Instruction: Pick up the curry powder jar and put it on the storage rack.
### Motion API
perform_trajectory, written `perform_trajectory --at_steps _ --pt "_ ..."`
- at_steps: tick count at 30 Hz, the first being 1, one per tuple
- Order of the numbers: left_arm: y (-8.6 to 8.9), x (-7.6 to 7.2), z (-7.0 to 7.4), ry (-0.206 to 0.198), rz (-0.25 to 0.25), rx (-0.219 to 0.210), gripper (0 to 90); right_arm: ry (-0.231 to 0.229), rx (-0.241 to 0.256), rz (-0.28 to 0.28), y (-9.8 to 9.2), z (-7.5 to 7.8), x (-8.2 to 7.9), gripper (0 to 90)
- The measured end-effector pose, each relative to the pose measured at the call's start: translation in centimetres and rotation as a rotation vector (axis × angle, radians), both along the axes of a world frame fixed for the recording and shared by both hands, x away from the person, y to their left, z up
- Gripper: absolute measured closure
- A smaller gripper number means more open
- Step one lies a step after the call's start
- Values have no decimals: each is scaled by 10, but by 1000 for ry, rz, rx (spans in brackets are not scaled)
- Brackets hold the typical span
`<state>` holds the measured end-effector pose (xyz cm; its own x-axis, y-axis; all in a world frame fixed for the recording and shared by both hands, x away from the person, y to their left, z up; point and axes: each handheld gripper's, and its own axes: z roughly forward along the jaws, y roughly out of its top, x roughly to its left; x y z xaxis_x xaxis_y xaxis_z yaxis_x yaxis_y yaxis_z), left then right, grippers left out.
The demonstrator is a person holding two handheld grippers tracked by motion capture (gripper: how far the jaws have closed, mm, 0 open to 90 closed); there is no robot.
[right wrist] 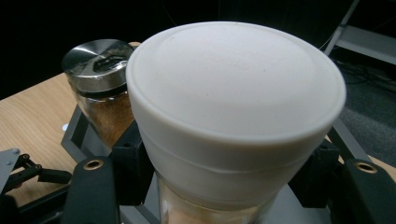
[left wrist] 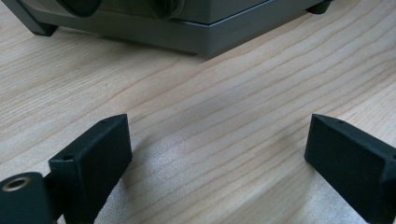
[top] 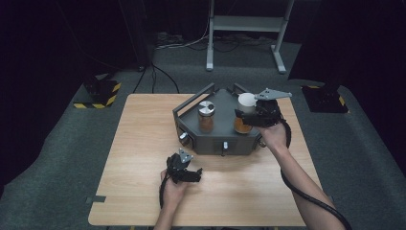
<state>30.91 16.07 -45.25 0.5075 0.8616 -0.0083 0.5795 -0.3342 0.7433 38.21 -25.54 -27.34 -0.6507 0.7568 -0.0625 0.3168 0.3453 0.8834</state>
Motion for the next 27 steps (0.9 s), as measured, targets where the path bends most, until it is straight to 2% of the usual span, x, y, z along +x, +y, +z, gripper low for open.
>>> perform_trajectory --at_steps 23,27 --pt "0 0 0 0 1 1 76 26 -13 -17 10 -13 12 352" --pt "0 0 0 -1 1 1 76 24 -2 -14 8 -15 12 352"
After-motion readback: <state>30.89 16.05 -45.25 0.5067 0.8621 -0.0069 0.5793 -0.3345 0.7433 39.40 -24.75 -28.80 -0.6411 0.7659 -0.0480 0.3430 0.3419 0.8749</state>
